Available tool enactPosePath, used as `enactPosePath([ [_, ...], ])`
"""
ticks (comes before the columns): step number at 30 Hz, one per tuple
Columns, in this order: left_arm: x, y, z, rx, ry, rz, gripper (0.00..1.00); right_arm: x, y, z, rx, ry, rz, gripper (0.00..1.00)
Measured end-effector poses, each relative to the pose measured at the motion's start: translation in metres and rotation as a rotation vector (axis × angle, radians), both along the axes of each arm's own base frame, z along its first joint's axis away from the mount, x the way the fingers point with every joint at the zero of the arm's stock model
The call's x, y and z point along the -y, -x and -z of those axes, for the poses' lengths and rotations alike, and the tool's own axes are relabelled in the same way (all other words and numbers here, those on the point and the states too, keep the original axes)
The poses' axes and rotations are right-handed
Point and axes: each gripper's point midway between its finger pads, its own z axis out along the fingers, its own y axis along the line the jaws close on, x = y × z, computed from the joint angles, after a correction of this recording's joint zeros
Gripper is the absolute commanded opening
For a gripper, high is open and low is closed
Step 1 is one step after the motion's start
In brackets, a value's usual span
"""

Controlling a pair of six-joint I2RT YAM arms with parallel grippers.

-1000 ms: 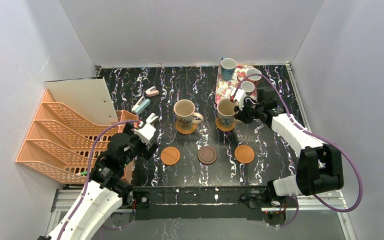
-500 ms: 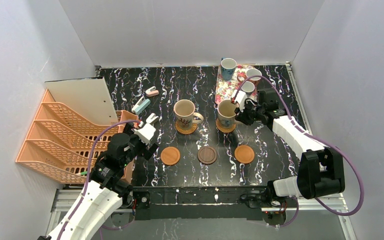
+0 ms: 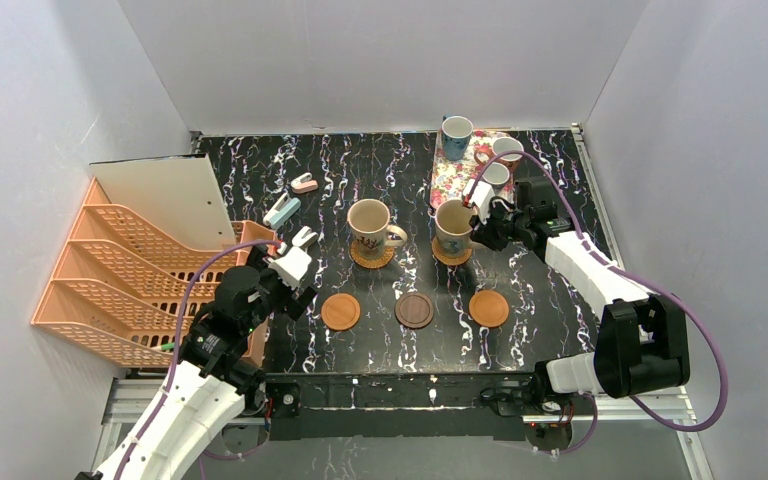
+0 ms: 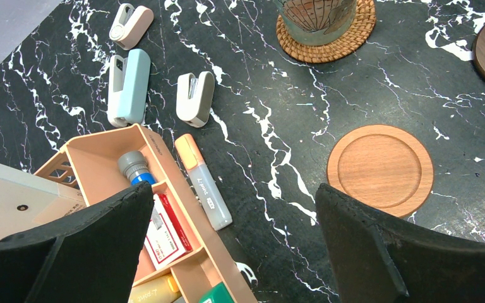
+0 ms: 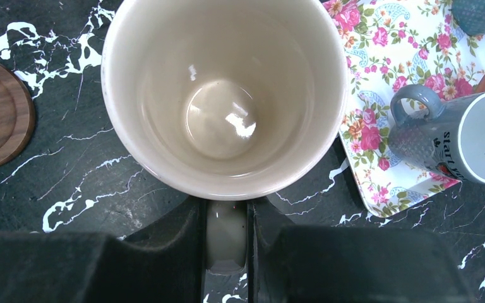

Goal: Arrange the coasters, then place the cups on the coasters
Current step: Place the cup on the coaster.

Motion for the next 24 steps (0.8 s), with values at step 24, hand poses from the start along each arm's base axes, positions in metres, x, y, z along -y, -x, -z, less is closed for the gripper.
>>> enactPosePath([
  [24, 0.0, 0.0, 0.0, 0.0, 0.0, 0.0, 0.98, 0.0048, 0.0033, -0.0038, 0.017, 0.004, 0.003, 0.39],
])
